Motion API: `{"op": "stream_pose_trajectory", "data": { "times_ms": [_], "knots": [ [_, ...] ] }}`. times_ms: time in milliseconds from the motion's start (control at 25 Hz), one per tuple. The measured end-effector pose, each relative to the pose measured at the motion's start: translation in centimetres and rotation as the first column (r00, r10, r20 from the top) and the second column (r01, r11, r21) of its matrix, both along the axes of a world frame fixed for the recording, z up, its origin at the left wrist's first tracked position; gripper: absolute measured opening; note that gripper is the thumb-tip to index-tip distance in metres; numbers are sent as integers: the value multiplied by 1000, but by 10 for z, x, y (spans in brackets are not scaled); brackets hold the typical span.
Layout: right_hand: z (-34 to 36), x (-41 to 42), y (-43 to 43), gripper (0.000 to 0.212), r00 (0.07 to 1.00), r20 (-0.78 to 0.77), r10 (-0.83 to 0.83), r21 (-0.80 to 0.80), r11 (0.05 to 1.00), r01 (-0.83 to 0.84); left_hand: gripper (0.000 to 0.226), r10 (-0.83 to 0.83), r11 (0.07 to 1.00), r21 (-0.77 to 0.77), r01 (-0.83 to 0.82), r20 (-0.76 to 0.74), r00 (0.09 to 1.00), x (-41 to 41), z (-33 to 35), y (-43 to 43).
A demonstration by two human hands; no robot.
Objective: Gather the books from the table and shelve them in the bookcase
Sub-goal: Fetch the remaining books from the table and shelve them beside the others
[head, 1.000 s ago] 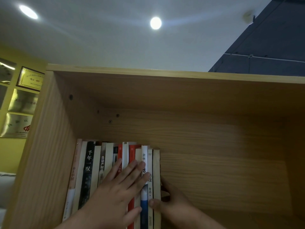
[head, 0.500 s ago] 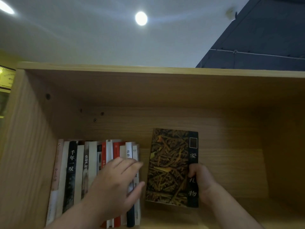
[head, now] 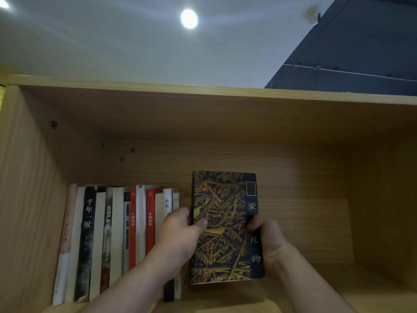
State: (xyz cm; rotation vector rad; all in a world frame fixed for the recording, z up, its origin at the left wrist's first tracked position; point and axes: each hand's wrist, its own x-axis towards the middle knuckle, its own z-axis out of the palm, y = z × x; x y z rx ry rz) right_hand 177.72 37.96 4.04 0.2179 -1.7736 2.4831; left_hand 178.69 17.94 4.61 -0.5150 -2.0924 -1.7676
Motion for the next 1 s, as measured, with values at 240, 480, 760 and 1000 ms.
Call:
{"op": "stream_pose_trajectory", "data": {
  "times_ms": [240, 480, 760, 1000],
  "knots": [
    [-7, -9, -28, 15, 836, -373, -402, 407, 739, 537, 8, 288, 958, 45, -285, -132, 948, 12, -10, 16],
    [-30, -15, -54, 47, 979, -173, 112, 517, 856, -6, 24, 333, 932, -90, -350, -161, 929, 16, -21, 17],
    [-32, 2, -75, 51, 966, -70, 249, 567, 806, -167, 17, 308, 707, -516, -484, -390, 867, 26, -6, -24],
    [-38, -1, -88, 60, 978, -178, 111, 669, 742, 38, 63, 364, 509, -477, -717, -636, 681, 16, 9, -69]
  ]
}}
